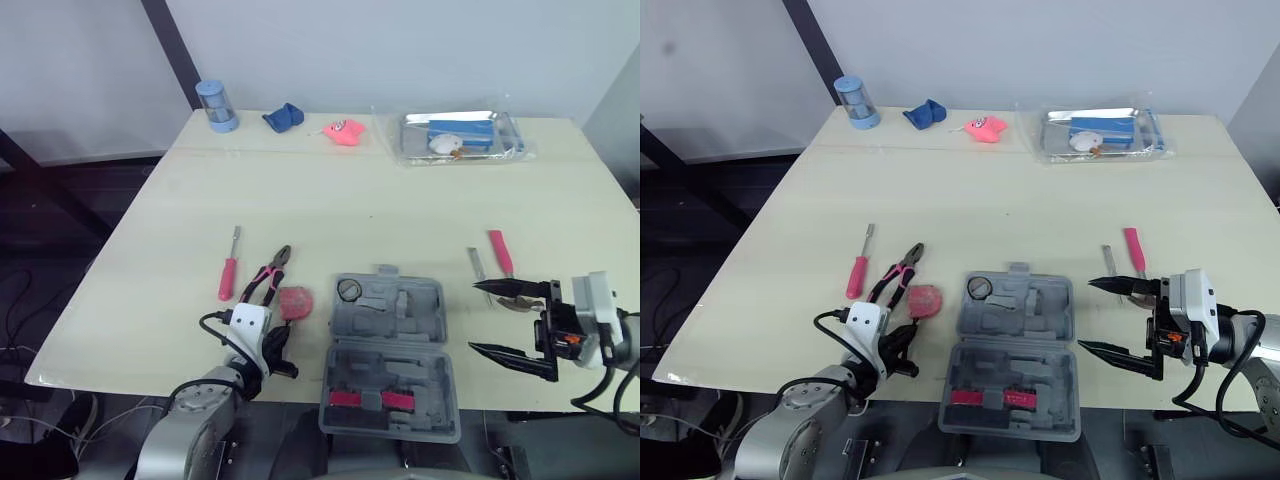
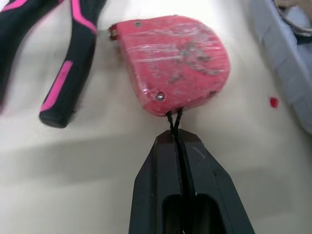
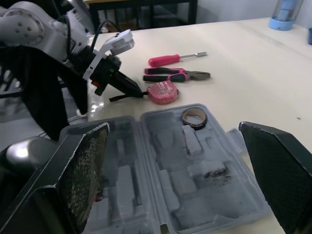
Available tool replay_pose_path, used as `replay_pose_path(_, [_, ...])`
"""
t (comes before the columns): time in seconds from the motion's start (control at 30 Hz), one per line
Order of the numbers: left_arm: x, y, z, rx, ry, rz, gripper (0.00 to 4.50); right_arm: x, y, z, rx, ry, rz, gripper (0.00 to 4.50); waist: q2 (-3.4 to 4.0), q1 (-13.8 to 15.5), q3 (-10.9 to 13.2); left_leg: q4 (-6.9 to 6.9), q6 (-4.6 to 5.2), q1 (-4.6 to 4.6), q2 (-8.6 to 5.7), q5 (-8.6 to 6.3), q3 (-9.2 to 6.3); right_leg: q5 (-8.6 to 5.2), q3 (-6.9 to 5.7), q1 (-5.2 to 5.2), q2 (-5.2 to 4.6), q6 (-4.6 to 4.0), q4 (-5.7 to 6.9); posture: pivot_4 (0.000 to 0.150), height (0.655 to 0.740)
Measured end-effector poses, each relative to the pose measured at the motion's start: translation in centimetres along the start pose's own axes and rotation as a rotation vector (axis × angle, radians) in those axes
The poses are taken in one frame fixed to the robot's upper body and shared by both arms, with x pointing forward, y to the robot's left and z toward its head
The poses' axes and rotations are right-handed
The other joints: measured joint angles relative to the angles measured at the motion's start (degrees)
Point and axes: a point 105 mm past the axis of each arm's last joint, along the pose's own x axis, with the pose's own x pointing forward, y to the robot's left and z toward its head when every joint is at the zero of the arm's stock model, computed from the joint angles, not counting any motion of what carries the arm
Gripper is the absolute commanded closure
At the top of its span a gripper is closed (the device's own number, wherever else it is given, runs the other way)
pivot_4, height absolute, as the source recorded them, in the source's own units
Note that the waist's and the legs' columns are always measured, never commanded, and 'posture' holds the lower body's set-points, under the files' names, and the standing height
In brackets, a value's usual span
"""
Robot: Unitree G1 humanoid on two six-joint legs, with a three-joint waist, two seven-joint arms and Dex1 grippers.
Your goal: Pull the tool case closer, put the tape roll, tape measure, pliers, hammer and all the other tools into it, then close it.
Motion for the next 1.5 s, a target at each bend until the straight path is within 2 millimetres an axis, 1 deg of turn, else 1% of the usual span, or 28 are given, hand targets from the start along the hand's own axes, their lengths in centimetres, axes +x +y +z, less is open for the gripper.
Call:
replay_pose_path(0.03, [-0.3, -0.1, -0.2, -0.003, -0.001, -0.019, 4.48, 0.0, 0.1, 0.0, -0.001, 0.004, 0.012, 0.0, 0.0, -0.07, 0.0, 0.0, 0.0, 0.0, 0.01, 0.0, 0.01, 0.0, 0.0, 0.0, 0.0, 0.0, 0.0, 0.15, 0.74])
replay_pose_path(0.07, [-1.1, -0.1, -1.0, -0.017, 0.006, -0.051, 4.48, -0.1, 0.3, 0.1, -0.005, 0.01, 0.04, 0.0, 0.0, -0.1, 0.0, -0.02, 0.0, 0.0, 0.02, 0.0, 0.01, -0.01, 0.0, 0.0, 0.0, -0.01, -0.01, 0.15, 0.74])
replay_pose_path(0.17, [-1.9, 0.0, -1.6, -0.021, 0.016, -0.074, 4.48, -0.1, 0.6, 0.1, -0.011, 0.012, 0.069, 0.0, 0.01, 0.02, 0.0, -0.02, 0.0, 0.01, 0.03, 0.0, 0.01, -0.01, -0.01, 0.0, 0.0, -0.01, 0.0, 0.15, 0.74])
replay_pose_path(0.3, [-2.4, 0.3, -1.6, -0.015, 0.007, -0.075, 4.48, 0.1, 0.7, 0.1, -0.013, 0.009, 0.095, 0.0, 0.0, 0.08, 0.01, 0.0, 0.0, 0.0, 0.03, 0.0, 0.04, -0.01, 0.0, 0.0, 0.0, 0.0, -0.02, 0.15, 0.74])
replay_pose_path(0.37, [-3.2, 0.0, -1.9, -0.021, 0.005, -0.1, 4.48, -0.1, 0.4, 0.0, -0.026, 0.014, 0.099, 0.0, -0.04, 0.02, 0.03, -0.01, 0.0, 0.0, 0.03, 0.0, 0.02, -0.01, 0.0, 0.0, 0.01, 0.0, -0.03, 0.15, 0.74])
replay_pose_path(0.43, [-3.3, 0.0, -1.9, -0.028, 0.004, -0.104, 4.48, 0.0, 0.4, 0.0, -0.027, 0.015, 0.1, 0.0, -0.04, 0.05, 0.03, -0.01, 0.0, 0.0, 0.03, 0.0, 0.03, -0.01, 0.01, 0.0, 0.01, 0.0, -0.03, 0.15, 0.74])
replay_pose_path(0.5, [-3.5, -0.1, -1.8, -0.03, 0.0, -0.109, 3.89, 0.0, 0.4, -0.1, -0.028, 0.014, 0.102, 0.0, -0.05, -0.03, 0.03, -0.01, 0.0, 0.0, 0.03, 0.0, 0.03, -0.01, 0.01, 0.0, 0.01, 0.0, -0.03, 0.15, 0.74])
replay_pose_path(0.57, [-3.8, -0.4, -2.2, -0.05, 0.007, -0.124, 3.46, 0.0, 0.4, -0.2, -0.027, 0.013, 0.1, 0.0, -0.05, -0.03, 0.03, -0.01, 0.0, 0.0, 0.04, 0.0, 0.03, -0.01, 0.01, 0.0, 0.01, 0.0, -0.02, 0.15, 0.74])
replay_pose_path(0.6, [-3.9, -0.4, -2.3, -0.058, 0.008, -0.128, 2.94, 0.0, 0.4, -0.2, -0.029, 0.014, 0.099, 0.0, -0.04, -0.01, 0.03, -0.01, 0.0, 0.0, 0.04, 0.0, 0.03, -0.01, 0.01, -0.01, 0.01, 0.0, -0.02, 0.15, 0.74])
replay_pose_path(0.63, [-4.0, -0.2, -2.2, -0.058, 0.004, -0.127, 2.76, 0.0, 0.4, -0.2, -0.034, 0.014, 0.099, 0.0, -0.04, 0.02, 0.03, 0.0, 0.0, 0.0, 0.04, 0.0, 0.03, -0.01, 0.01, 0.0, 0.01, -0.01, -0.02, 0.15, 0.74])
replay_pose_path(0.67, [-4.1, -0.2, -2.1, -0.059, -0.001, -0.129, 2.19, 0.0, 0.4, -0.3, -0.034, 0.016, 0.098, 0.0, -0.05, 0.03, 0.03, 0.0, 0.0, 0.0, 0.04, 0.0, 0.04, -0.01, 0.01, 0.0, 0.01, 0.0, -0.03, 0.15, 0.74])
replay_pose_path(0.7, [-4.1, -0.2, -2.0, -0.061, -0.002, -0.132, 1.88, 0.0, 0.4, -0.4, -0.033, 0.017, 0.098, 0.0, -0.05, 0.02, 0.03, 0.0, 0.0, 0.0, 0.04, 0.0, 0.03, -0.01, 0.01, 0.0, 0.01, -0.01, -0.03, 0.15, 0.74])
replay_pose_path(0.73, [-4.2, -0.2, -2.0, -0.064, -0.001, -0.14, 1.3, 0.0, 0.4, -0.5, -0.032, 0.019, 0.097, 0.0, -0.05, 0.01, 0.03, -0.01, 0.0, 0.0, 0.04, 0.0, 0.03, -0.01, 0.01, 0.0, 0.01, -0.01, -0.02, 0.15, 0.74])
replay_pose_path(0.8, [-4.4, -0.3, -2.1, -0.065, 0.005, -0.152, 0.38, 0.1, 0.4, -0.5, -0.039, 0.017, 0.096, 0.0, -0.05, -0.01, 0.03, -0.01, 0.0, 0.0, 0.04, 0.0, 0.04, -0.01, 0.01, 0.0, 0.01, -0.01, -0.02, 0.15, 0.74])
replay_pose_path(0.83, [-4.4, -0.3, -2.2, -0.066, 0.006, -0.153, 0.01, 0.1, 0.4, -0.5, -0.041, 0.017, 0.096, 0.0, -0.05, -0.01, 0.03, -0.01, 0.0, 0.0, 0.04, 0.0, 0.04, -0.01, 0.01, 0.0, 0.01, -0.01, -0.02, 0.15, 0.74])
replay_pose_path(1.0, [-5.2, -0.6, -1.6, -0.066, -0.025, -0.184, 0.01, 0.1, 0.4, -0.6, -0.045, 0.017, 0.093, 0.0, -0.05, 0.01, 0.04, -0.01, 0.0, 0.0, 0.04, 0.0, 0.03, -0.01, 0.0, 0.0, 0.01, -0.01, -0.02, 0.15, 0.74])
replay_pose_path(1.13, [-6.4, 0.2, -0.2, 0.022, -0.086, -0.232, 0.01, 0.1, 0.4, -0.6, -0.043, 0.015, 0.091, 0.0, -0.05, 0.03, 0.04, -0.01, 0.0, 0.0, 0.05, 0.0, 0.05, -0.02, 0.01, 0.0, 0.01, -0.02, -0.02, 0.15, 0.74])
replay_pose_path(1.2, [-6.6, 0.4, 0.3, 0.058, -0.099, -0.254, 0.01, 0.1, 0.4, -0.6, -0.043, 0.014, 0.09, 0.0, -0.05, 0.03, 0.04, -0.01, 0.0, 0.0, 0.05, 0.0, 0.05, -0.02, 0.0, 0.0, 0.01, -0.02, -0.03, 0.15, 0.74])
replay_pose_path(1.23, [-6.7, 0.6, 0.5, 0.087, -0.102, -0.275, 0.01, 0.1, 0.4, -0.6, -0.043, 0.012, 0.09, 0.0, -0.05, 0.04, 0.04, -0.01, 0.0, 0.01, 0.05, 0.0, 0.05, -0.02, 0.0, -0.01, 0.02, -0.03, -0.03, 0.15, 0.74])
replay_pose_path(1.3, [-6.8, 1.0, 1.6, 0.211, -0.11, -0.377, 0.01, 0.3, 0.4, -0.7, -0.036, 0.008, 0.092, 0.0, -0.04, 0.09, 0.03, -0.01, 0.0, 0.0, 0.05, 0.0, 0.06, -0.02, -0.01, -0.01, 0.02, -0.03, -0.03, 0.15, 0.74])
replay_pose_path(1.33, [-6.8, 1.1, 1.6, 0.233, -0.108, -0.392, 0.01, 0.3, 0.4, -0.8, -0.033, 0.008, 0.093, 0.0, -0.04, 0.09, 0.03, -0.01, 0.0, 0.0, 0.05, 0.0, 0.06, -0.02, -0.01, -0.01, 0.02, -0.03, -0.03, 0.15, 0.74])
replay_pose_path(1.4, [-6.6, 1.5, 2.4, 0.356, -0.106, -0.476, 0.01, 0.4, 0.3, -1.1, -0.023, 0.01, 0.094, 0.0, -0.04, 0.09, 0.04, -0.01, 0.0, 0.01, 0.05, 0.0, 0.07, -0.02, -0.01, -0.01, 0.01, -0.03, -0.04, 0.15, 0.74])
replay_pose_path(1.5, [-5.9, 2.2, 3.1, 0.455, -0.105, -0.528, 0.01, 0.4, 0.3, -1.0, -0.027, 0.009, 0.093, 0.0, -0.03, 0.05, 0.04, -0.03, 0.0, 0.0, 0.05, 0.0, 0.06, -0.02, -0.01, -0.01, 0.02, -0.02, -0.04, 0.15, 0.74])
